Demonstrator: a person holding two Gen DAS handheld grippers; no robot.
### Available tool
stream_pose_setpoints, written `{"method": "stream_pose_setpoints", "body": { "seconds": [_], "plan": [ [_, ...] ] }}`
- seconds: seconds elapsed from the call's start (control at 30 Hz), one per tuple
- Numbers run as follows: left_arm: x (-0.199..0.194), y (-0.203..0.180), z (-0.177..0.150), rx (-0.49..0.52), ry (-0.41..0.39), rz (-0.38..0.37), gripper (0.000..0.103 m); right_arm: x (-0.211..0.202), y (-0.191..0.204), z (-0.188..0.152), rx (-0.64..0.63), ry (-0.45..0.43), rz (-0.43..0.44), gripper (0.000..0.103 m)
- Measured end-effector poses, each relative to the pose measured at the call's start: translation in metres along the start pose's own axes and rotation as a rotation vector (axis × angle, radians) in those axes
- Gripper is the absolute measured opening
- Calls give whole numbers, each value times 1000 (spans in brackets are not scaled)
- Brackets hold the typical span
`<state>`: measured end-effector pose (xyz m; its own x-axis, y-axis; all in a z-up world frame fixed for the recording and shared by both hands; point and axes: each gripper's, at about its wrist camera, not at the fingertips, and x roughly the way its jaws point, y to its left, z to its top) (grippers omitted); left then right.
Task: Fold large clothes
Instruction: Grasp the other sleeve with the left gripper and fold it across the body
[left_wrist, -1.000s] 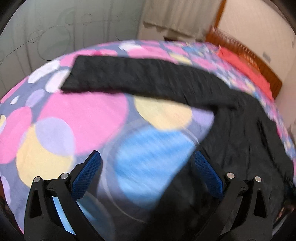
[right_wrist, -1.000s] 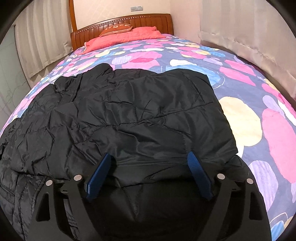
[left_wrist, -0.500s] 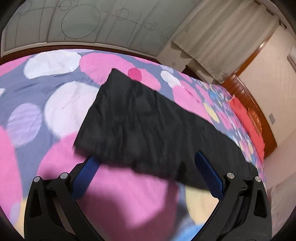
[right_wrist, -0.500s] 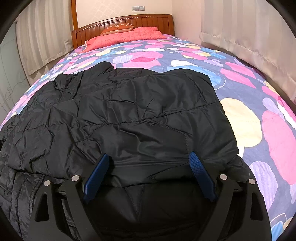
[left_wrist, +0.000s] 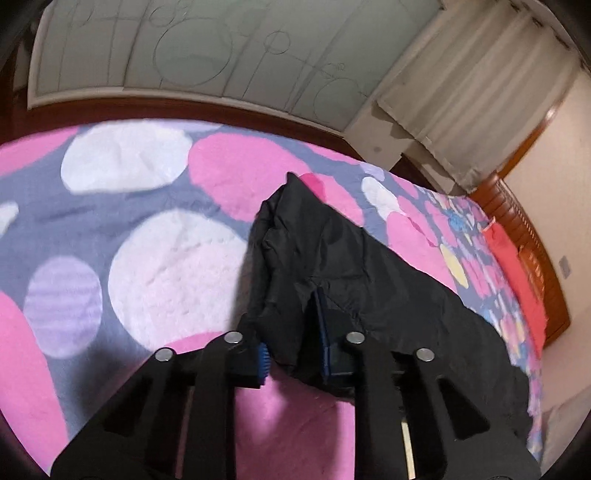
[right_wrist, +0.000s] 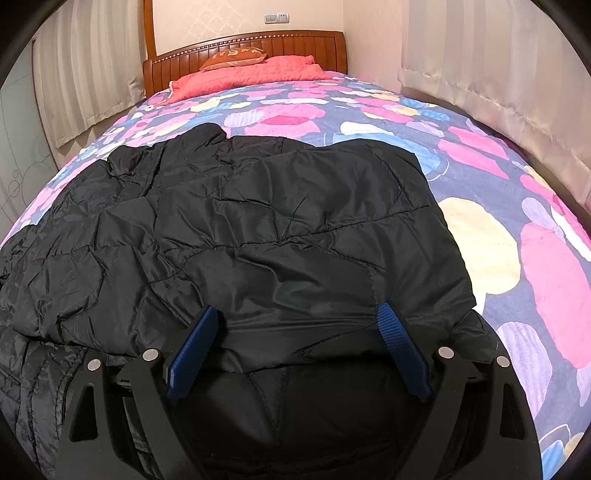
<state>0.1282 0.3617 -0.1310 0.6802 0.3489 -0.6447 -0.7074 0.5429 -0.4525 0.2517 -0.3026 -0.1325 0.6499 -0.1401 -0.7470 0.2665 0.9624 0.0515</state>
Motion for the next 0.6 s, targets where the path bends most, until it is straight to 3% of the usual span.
{"method": "stream_pose_setpoints", "body": {
  "seconds": [0.1, 0.3, 0.4, 0.6],
  "plan": [
    [-17, -20, 1, 77, -52, -10, 12, 0, 0, 0, 0, -1, 0, 87],
    [-73, -105, -18, 318, -159, -173, 12, 0, 0, 0, 2, -2, 0, 87],
    [-95, -145, -45, 429, -155, -255, 12, 0, -1, 1, 5, -4, 4, 87],
    [-114, -232, -115, 625, -72, -385, 12, -1, -2, 1, 6, -6, 4, 87]
  ]
}}
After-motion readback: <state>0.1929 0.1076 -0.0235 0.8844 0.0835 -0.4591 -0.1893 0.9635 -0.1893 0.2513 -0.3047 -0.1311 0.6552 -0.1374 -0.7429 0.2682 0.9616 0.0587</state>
